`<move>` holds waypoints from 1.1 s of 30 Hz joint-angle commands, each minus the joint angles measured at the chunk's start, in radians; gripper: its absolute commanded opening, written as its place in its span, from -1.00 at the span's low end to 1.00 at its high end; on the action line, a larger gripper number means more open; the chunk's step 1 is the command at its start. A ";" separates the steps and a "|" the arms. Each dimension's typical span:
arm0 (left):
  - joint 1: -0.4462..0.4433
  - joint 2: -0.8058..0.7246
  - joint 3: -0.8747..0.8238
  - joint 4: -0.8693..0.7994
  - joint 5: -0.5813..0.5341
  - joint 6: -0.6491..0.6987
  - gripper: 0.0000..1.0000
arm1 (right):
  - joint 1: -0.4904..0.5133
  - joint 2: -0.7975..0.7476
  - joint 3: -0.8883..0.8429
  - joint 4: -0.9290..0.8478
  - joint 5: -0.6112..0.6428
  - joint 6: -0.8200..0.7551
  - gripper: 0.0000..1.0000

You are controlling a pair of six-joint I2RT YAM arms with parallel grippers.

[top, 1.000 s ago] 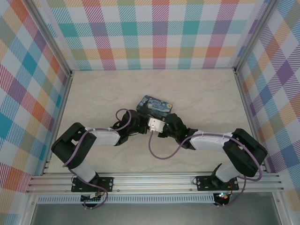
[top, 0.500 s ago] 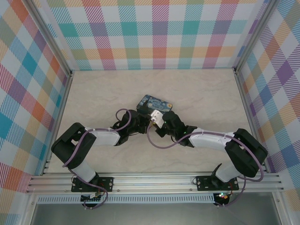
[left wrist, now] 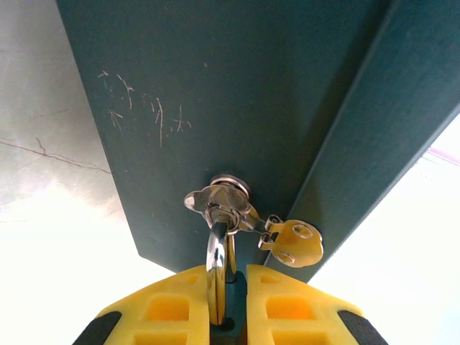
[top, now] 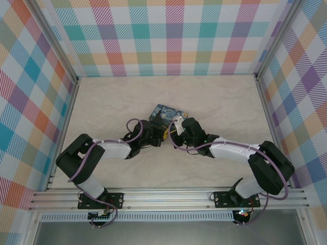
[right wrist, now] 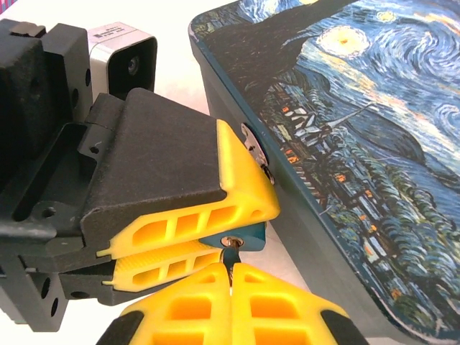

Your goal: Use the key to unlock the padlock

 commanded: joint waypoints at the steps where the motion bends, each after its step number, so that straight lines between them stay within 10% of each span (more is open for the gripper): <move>1: -0.004 -0.046 -0.007 0.030 -0.030 0.004 -1.00 | -0.005 -0.008 0.021 -0.051 -0.020 0.029 -0.94; 11: -0.011 -0.023 -0.047 0.039 -0.028 0.003 -1.00 | -0.065 -0.136 -0.008 -0.144 0.062 -0.024 0.16; 25: -0.016 0.075 -0.092 0.003 -0.020 0.128 -1.00 | -0.120 -0.091 0.042 -0.184 -0.041 -0.047 0.22; 33: -0.016 0.066 -0.031 -0.004 0.036 0.093 -1.00 | -0.079 -0.059 -0.125 0.101 -0.140 -0.308 0.19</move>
